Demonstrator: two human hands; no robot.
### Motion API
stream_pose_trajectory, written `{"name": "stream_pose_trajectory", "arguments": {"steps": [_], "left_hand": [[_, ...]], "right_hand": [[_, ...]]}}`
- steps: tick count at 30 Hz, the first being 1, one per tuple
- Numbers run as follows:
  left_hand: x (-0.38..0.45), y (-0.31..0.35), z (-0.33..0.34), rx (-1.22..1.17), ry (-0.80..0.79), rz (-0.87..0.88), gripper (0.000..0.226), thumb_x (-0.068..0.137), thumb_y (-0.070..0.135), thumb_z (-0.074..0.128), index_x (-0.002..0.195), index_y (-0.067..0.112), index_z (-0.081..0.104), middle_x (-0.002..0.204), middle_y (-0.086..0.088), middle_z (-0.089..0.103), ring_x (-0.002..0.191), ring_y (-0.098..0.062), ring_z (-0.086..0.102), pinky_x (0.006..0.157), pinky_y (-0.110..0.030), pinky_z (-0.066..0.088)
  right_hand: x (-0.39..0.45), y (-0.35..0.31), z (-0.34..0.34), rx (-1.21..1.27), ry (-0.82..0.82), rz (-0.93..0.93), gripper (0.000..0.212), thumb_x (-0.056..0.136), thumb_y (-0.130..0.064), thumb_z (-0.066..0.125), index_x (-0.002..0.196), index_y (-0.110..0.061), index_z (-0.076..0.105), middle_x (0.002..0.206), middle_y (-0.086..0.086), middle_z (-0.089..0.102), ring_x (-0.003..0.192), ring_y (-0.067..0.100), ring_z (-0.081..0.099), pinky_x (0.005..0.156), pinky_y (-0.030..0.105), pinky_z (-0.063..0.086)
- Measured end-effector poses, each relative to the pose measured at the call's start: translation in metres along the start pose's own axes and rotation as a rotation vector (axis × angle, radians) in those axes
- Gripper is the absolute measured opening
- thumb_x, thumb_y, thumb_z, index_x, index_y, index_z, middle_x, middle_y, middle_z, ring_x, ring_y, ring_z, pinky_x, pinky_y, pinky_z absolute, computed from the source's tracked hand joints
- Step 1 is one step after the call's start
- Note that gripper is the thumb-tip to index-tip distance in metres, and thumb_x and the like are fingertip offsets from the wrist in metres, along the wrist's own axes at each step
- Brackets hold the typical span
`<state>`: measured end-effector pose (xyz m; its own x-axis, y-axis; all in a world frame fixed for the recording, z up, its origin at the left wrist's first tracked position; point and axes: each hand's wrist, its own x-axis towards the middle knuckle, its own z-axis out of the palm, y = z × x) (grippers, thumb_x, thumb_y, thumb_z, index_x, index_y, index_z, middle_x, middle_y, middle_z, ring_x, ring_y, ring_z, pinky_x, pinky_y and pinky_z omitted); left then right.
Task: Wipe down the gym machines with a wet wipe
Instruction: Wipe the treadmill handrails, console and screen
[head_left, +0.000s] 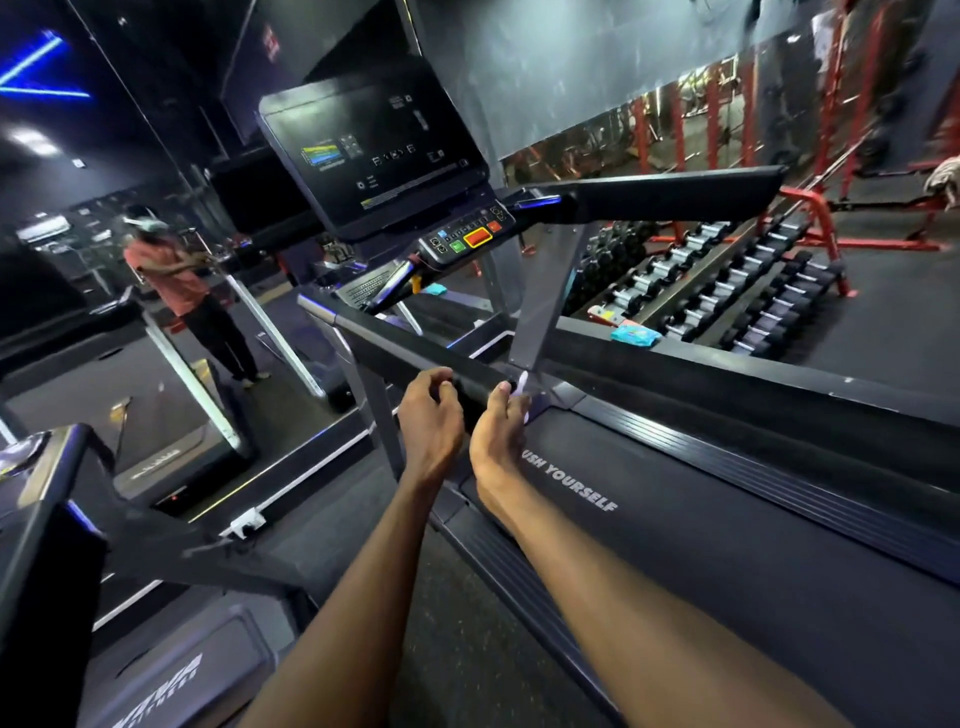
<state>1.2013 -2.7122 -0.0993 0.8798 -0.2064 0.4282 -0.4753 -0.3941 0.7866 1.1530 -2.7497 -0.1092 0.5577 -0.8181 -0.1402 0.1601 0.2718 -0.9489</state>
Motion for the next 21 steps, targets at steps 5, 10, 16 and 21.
{"name": "stream_pose_trajectory", "arguments": {"steps": [5, 10, 16, 21], "left_hand": [[0.022, -0.012, 0.005, 0.035, -0.039, 0.049, 0.016, 0.093, 0.007, 0.056, 0.094, 0.017, 0.067, 0.107, -0.009, 0.062, 0.101, -0.022, 0.061, 0.093, -0.032, 0.047], [0.038, -0.012, 0.007, 0.103, -0.087, 0.086, 0.015, 0.092, 0.007, 0.052, 0.091, 0.016, 0.065, 0.102, -0.007, 0.062, 0.093, -0.016, 0.055, 0.083, -0.023, 0.040], [0.057, -0.021, 0.012, 0.202, -0.139, 0.216, 0.014, 0.090, 0.008, 0.054, 0.095, 0.010, 0.066, 0.100, -0.014, 0.063, 0.094, -0.029, 0.057, 0.088, -0.040, 0.045], [0.061, -0.030, 0.014, 0.135, -0.151, 0.238, 0.013, 0.092, 0.010, 0.054, 0.096, 0.011, 0.066, 0.099, -0.011, 0.063, 0.091, -0.024, 0.056, 0.085, -0.034, 0.042]], "right_hand": [[0.001, -0.012, 0.013, 0.030, -0.054, 0.072, 0.073, 0.106, -0.050, 0.022, 0.157, -0.005, -0.004, 0.166, 0.014, -0.005, 0.154, 0.022, -0.004, 0.124, 0.043, 0.001], [0.012, -0.004, 0.024, 0.056, 0.079, 0.192, 0.080, 0.102, -0.056, 0.029, 0.158, -0.006, 0.000, 0.164, 0.016, 0.006, 0.152, 0.029, 0.010, 0.123, 0.044, 0.010], [0.020, -0.009, 0.032, 0.082, 0.154, 0.237, 0.078, 0.101, -0.058, 0.029, 0.158, -0.008, 0.008, 0.164, 0.015, 0.010, 0.151, 0.025, 0.012, 0.122, 0.043, 0.011], [0.020, -0.006, 0.030, 0.148, 0.151, 0.120, 0.074, 0.100, -0.063, 0.024, 0.159, -0.019, 0.013, 0.162, 0.007, 0.019, 0.149, 0.022, 0.020, 0.121, 0.042, 0.014]]}}
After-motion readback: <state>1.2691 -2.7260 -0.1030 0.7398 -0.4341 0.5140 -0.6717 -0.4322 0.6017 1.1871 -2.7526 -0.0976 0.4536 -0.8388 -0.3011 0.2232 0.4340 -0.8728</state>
